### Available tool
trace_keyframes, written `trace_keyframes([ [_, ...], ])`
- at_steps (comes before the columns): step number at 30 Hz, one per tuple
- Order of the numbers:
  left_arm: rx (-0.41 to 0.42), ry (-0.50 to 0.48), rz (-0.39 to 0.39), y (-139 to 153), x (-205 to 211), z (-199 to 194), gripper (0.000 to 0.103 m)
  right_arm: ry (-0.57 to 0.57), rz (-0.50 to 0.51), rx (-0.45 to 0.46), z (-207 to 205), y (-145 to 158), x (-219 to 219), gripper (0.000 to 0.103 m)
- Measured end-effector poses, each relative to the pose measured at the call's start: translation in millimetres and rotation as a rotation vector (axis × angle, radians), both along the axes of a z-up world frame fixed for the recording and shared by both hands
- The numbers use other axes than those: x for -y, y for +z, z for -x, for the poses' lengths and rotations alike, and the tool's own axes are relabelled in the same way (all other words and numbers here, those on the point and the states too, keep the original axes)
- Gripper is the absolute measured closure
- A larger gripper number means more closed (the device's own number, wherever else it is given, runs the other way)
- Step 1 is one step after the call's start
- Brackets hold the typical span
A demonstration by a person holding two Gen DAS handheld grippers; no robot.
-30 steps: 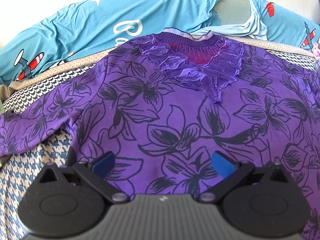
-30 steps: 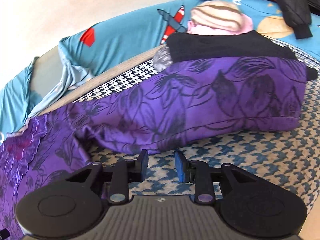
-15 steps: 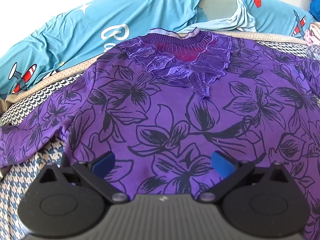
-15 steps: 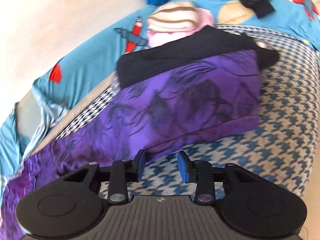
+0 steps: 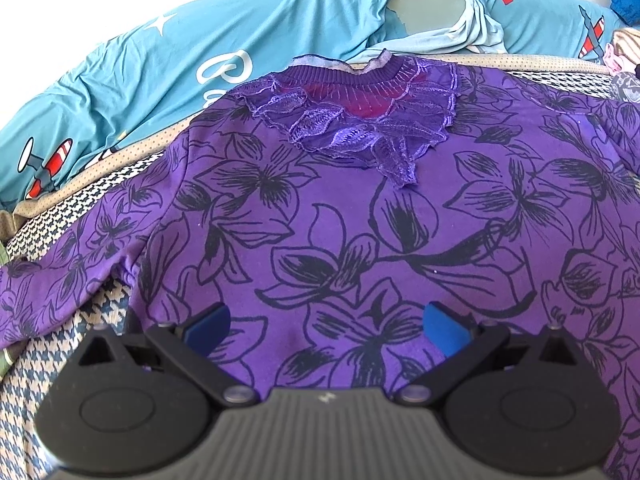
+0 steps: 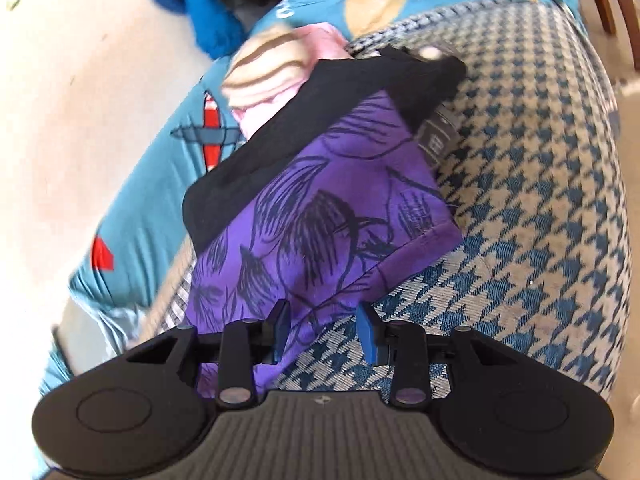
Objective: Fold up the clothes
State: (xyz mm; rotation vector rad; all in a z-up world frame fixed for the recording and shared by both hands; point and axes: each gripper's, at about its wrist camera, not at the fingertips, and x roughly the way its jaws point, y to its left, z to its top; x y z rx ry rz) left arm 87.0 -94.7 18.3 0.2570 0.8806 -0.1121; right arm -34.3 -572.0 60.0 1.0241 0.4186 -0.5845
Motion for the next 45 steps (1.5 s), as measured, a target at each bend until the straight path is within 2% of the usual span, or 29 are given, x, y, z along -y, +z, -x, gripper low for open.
trace_keyframes([
  [5, -0.003, -0.008, -0.011, -2, 2, 1, 0.0, -0.051, -0.041, 0.043, 3, -4, 10, 0.068],
  [12, -0.005, -0.008, -0.011, -3, 2, 1, 0.0, -0.069, -0.069, 0.03, 0, -11, 17, 0.066],
  [16, -0.003, -0.011, -0.013, -2, 2, 2, 0.0, -0.091, -0.11, 0.033, 1, -16, 20, 0.057],
  [20, -0.002, -0.015, -0.016, -3, 2, 3, 0.0, -0.095, -0.133, 0.061, 4, -18, 23, 0.058],
  [21, -0.002, -0.016, -0.016, -3, 2, 3, 0.0, -0.089, -0.123, 0.069, 4, -18, 23, 0.061],
  [23, -0.002, -0.017, -0.018, -2, 2, 3, 0.0, -0.076, -0.084, 0.079, 4, -13, 21, 0.085],
  [25, -0.001, -0.019, -0.021, -3, 2, 3, 0.0, -0.069, -0.033, 0.077, 4, -7, 17, 0.094],
  [29, -0.003, -0.018, -0.022, -3, 2, 3, 0.0, -0.065, 0.027, 0.05, 3, 4, 11, 0.096],
  [32, -0.004, -0.017, -0.022, -4, 3, 4, 0.0, -0.05, 0.076, 0.07, 5, 15, 6, 0.096],
  [38, -0.02, -0.015, -0.006, -5, 2, 4, 0.0, 0.097, 0.251, 0.173, -8, 47, -20, 0.096],
  [41, -0.049, -0.012, 0.026, -7, -1, 3, 0.0, 0.183, 0.285, 0.212, -22, 57, -36, 0.096],
  [45, -0.075, 0.007, 0.076, -8, -7, 1, 0.0, 0.259, 0.32, 0.222, -42, 65, -54, 0.096],
])
